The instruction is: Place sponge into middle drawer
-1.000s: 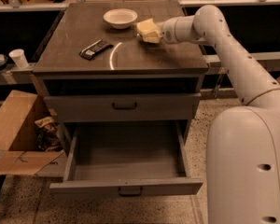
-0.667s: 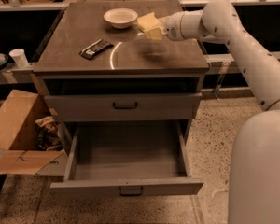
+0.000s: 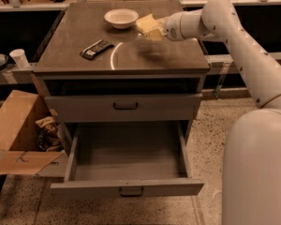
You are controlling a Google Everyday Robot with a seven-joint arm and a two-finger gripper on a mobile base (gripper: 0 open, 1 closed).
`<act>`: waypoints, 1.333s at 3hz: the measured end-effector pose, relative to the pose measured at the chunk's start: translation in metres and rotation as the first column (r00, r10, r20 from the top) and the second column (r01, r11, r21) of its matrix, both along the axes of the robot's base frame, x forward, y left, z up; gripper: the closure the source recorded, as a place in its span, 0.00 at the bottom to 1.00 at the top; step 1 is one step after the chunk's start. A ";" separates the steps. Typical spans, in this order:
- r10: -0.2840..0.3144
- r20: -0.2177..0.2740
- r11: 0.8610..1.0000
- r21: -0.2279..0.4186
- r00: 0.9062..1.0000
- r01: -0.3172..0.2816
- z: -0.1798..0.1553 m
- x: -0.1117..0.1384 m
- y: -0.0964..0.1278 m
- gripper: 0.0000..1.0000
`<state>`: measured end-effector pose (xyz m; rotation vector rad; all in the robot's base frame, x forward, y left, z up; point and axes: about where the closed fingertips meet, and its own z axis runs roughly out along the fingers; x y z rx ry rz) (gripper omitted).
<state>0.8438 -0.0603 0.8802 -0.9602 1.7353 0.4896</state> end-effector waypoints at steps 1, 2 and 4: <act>0.124 0.000 0.991 -0.042 0.992 -0.124 0.005 -0.035 0.004 1.00; 0.295 0.029 0.949 -0.123 0.955 -0.290 0.002 -0.104 0.011 1.00; 0.510 -0.062 0.841 -0.171 0.858 -0.513 -0.055 -0.221 0.015 1.00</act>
Offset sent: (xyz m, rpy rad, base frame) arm -0.2066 0.0107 -0.0185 -0.2263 -0.0856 0.5207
